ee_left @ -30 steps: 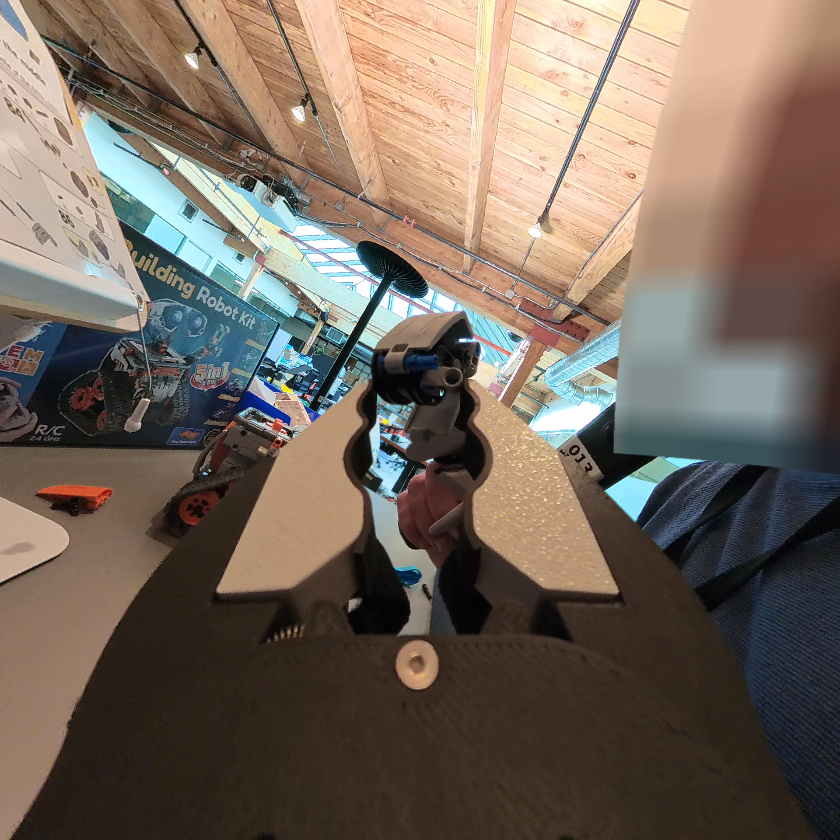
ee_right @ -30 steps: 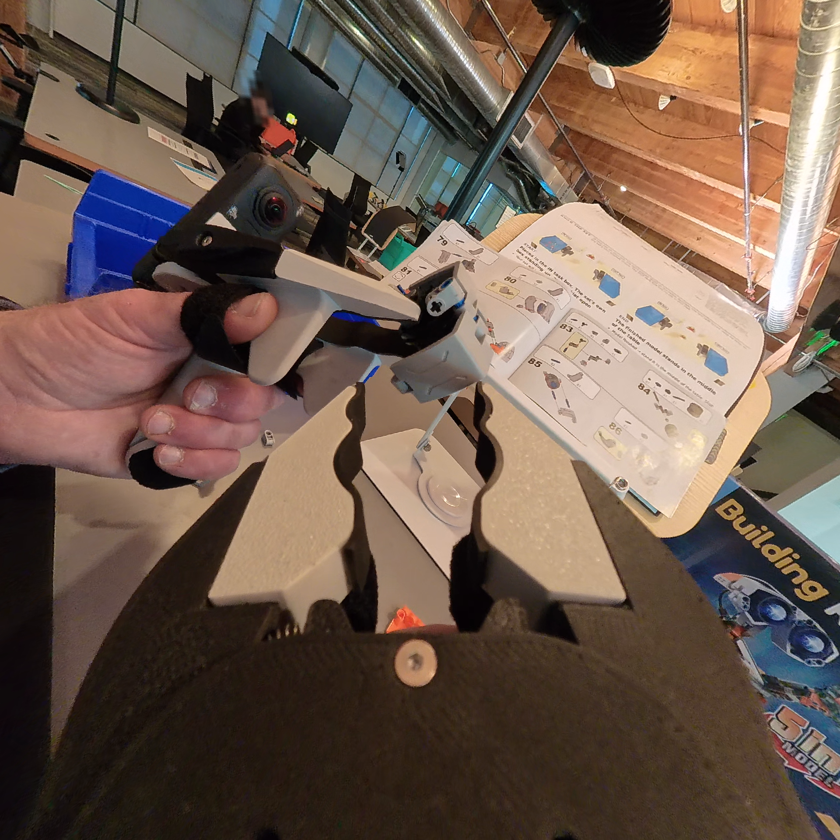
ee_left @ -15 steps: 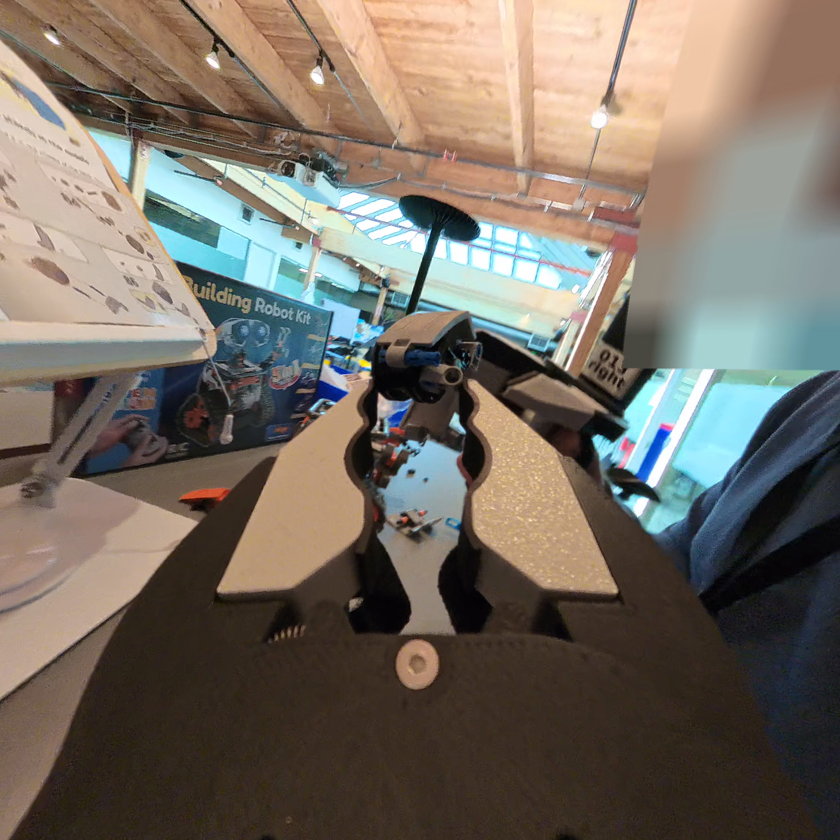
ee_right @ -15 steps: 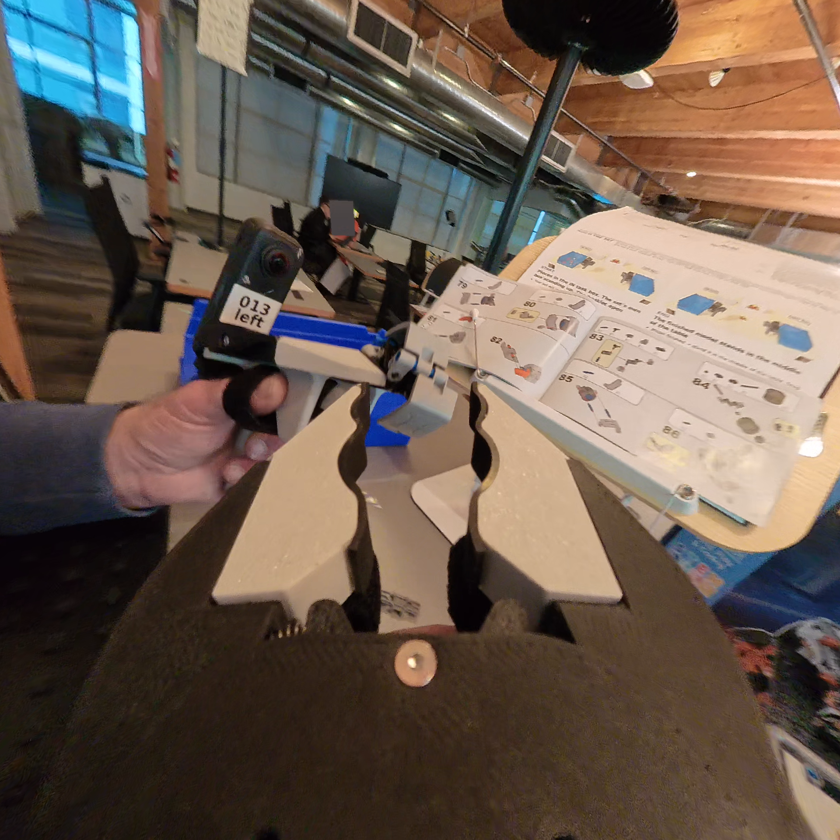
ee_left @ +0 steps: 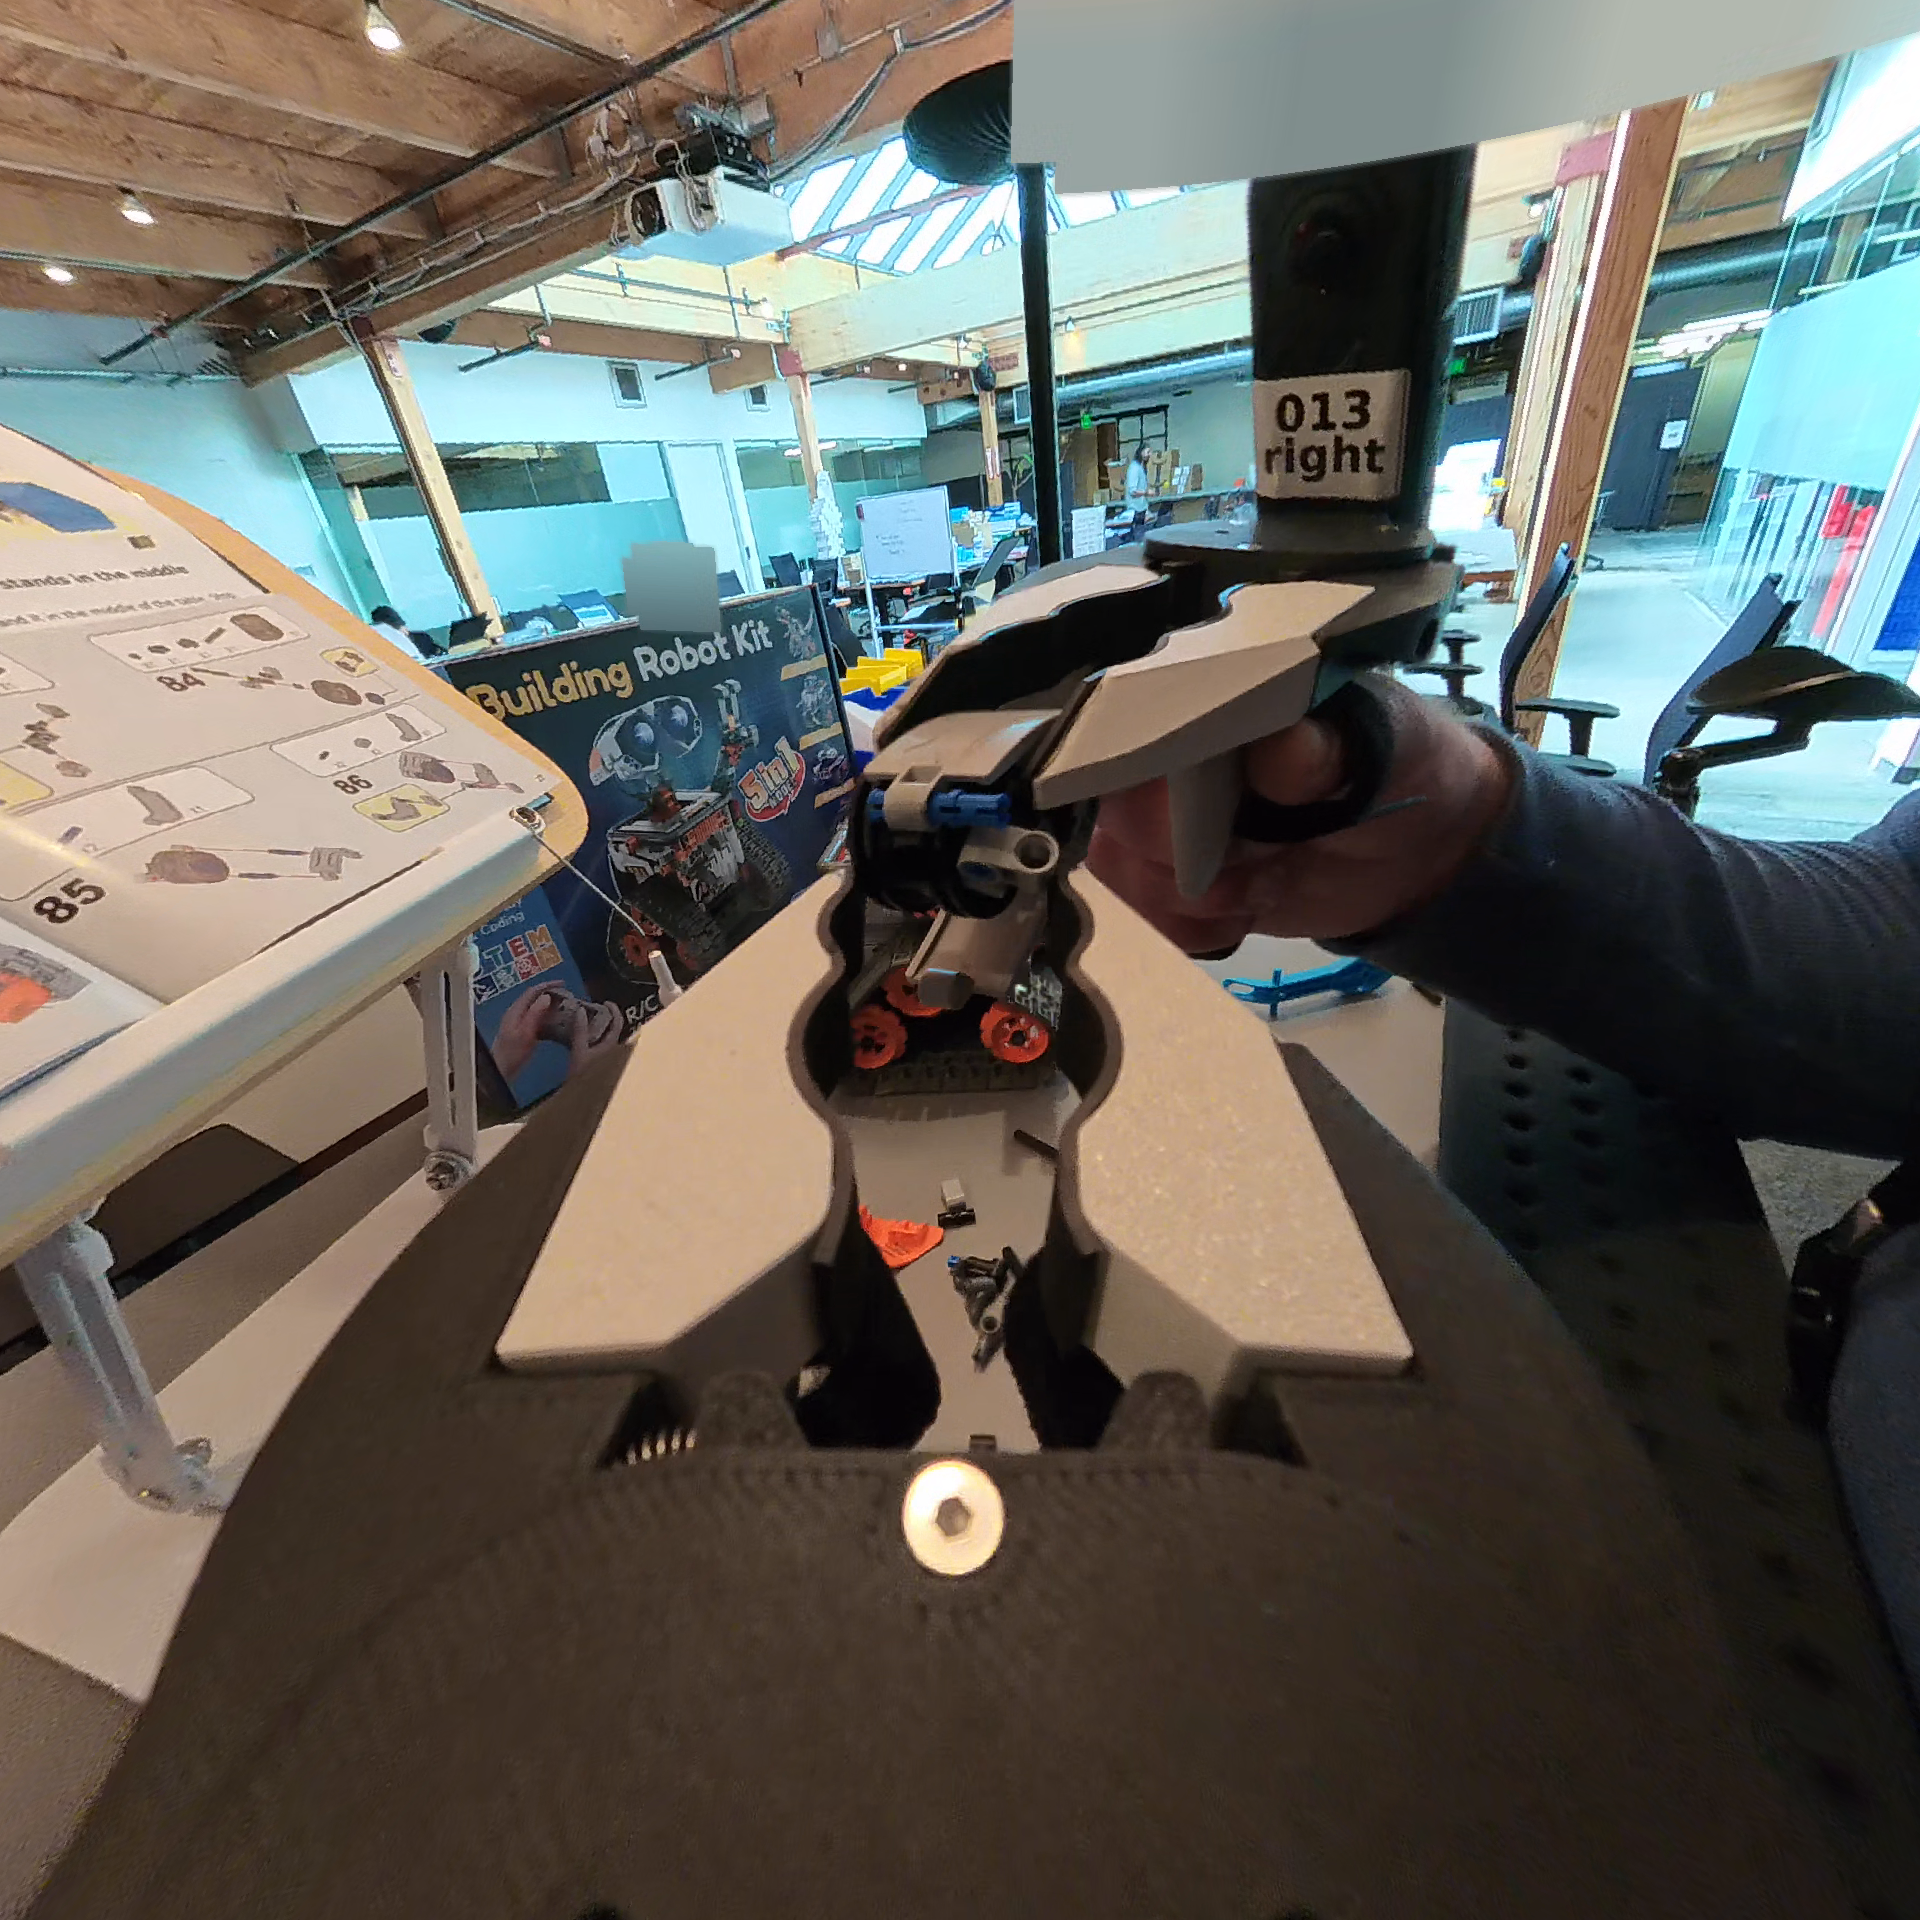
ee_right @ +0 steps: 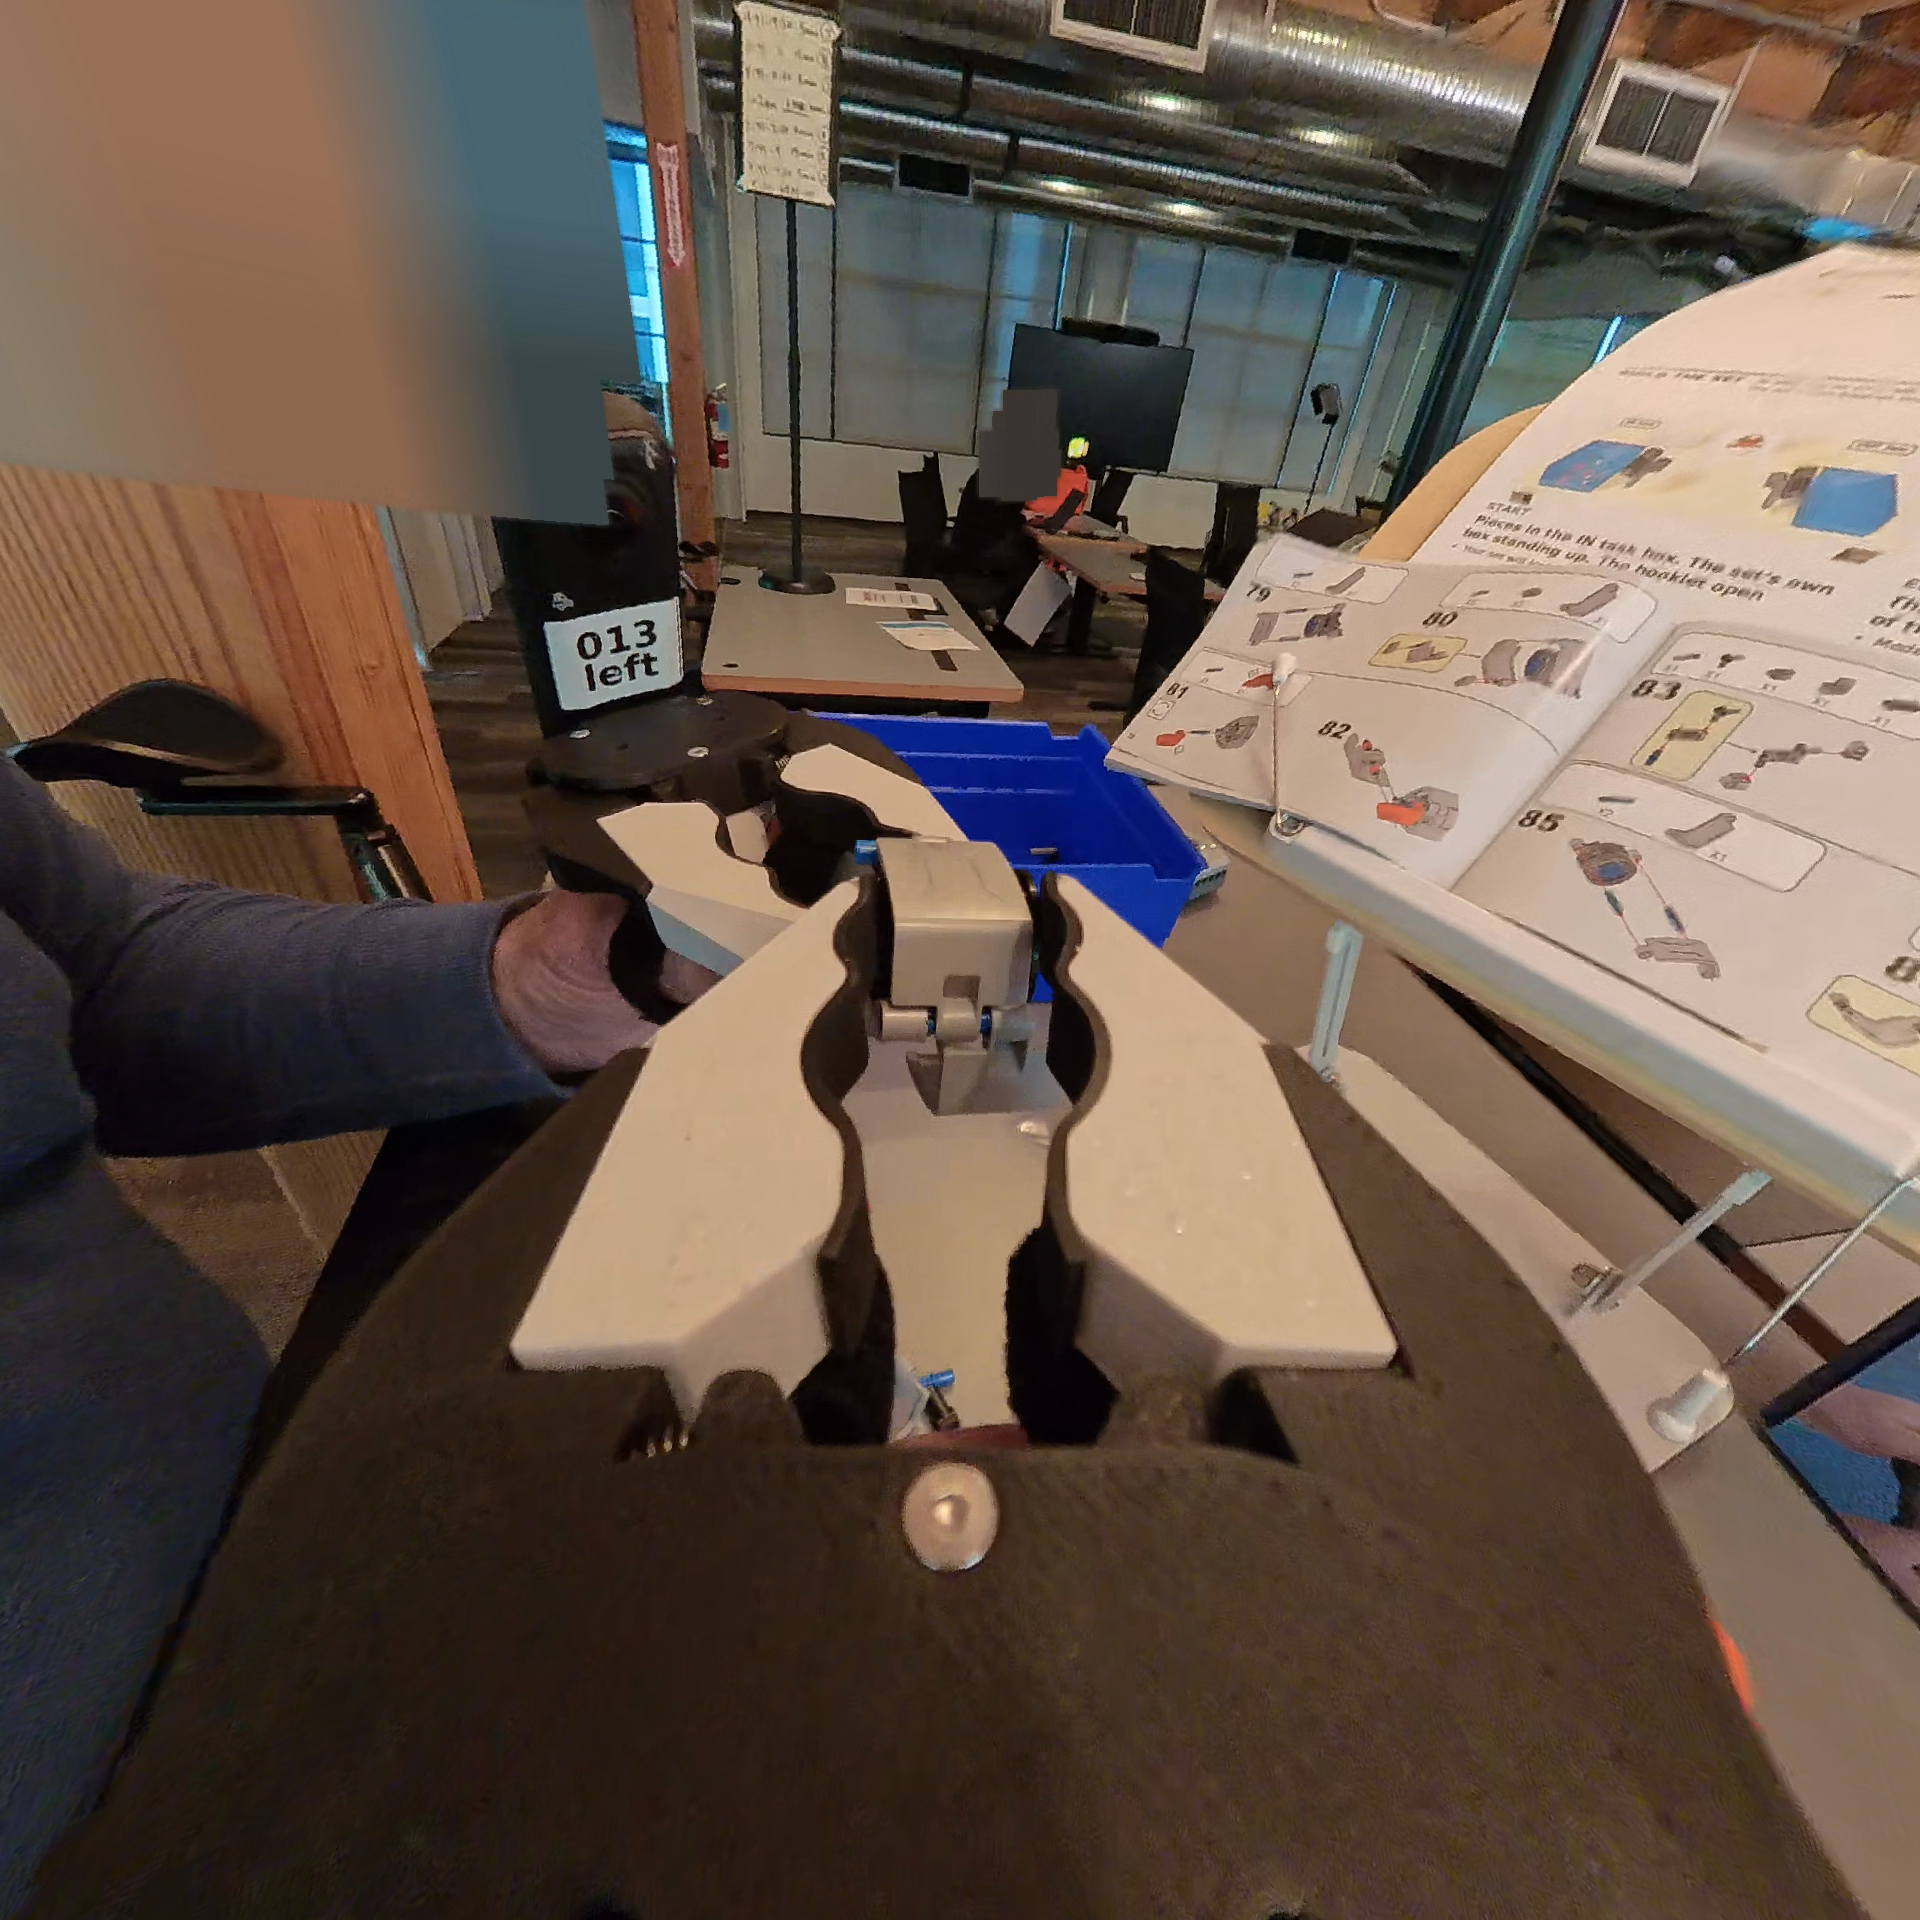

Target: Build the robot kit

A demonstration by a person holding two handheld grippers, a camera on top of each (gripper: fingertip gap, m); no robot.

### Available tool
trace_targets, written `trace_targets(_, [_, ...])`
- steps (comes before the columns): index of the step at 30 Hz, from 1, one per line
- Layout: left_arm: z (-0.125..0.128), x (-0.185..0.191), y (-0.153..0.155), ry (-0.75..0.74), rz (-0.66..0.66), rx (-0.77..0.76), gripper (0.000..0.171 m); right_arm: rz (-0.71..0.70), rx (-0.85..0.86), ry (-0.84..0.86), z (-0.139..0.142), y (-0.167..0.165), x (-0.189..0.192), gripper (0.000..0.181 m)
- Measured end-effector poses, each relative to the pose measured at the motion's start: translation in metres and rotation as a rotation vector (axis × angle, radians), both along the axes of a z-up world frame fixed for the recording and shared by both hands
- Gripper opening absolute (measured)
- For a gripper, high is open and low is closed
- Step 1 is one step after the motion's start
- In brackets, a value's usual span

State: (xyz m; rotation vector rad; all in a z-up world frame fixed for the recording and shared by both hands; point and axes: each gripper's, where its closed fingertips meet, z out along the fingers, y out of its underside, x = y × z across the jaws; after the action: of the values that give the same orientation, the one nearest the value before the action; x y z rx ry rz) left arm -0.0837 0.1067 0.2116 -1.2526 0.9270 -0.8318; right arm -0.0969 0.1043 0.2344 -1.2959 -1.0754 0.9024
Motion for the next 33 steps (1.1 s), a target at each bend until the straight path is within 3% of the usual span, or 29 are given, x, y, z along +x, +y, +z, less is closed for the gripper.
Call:
trace_targets(6, [0.010, 0.002, -0.010, -0.162, -0.126, -0.113, 0.031, -0.020, 0.124, 0.094, 0.013, -0.008, -0.002, 0.027])
trace_targets(9, [0.006, 0.008, -0.015, -0.159, -0.174, -0.152, 0.030, 0.003, 0.141, 0.120, 0.018, -0.013, -0.001, 0.026])
trace_targets(11, [0.005, 0.010, -0.018, -0.153, -0.172, -0.134, 0.000, 0.012, 0.092, 0.166, 0.022, -0.012, 0.001, 0.025])
trace_targets(15, [0.001, 0.010, -0.018, -0.139, -0.166, -0.133, 0.000, 0.038, 0.056, 0.170, 0.021, -0.012, 0.003, 0.025])
trace_targets(19, [0.004, 0.011, -0.018, -0.182, -0.212, -0.212, 0.036, 0.058, 0.028, 0.170, 0.017, -0.011, 0.005, 0.025])
trace_targets(21, [0.006, 0.008, -0.016, -0.227, -0.240, -0.254, 0.045, 0.074, 0.010, 0.164, 0.015, -0.012, 0.004, 0.025])
trace_targets(33, [0.011, -0.002, -0.011, -0.239, -0.239, -0.242, 0.030, 0.071, 0.022, 0.076, 0.002, -0.011, 0.002, 0.025])
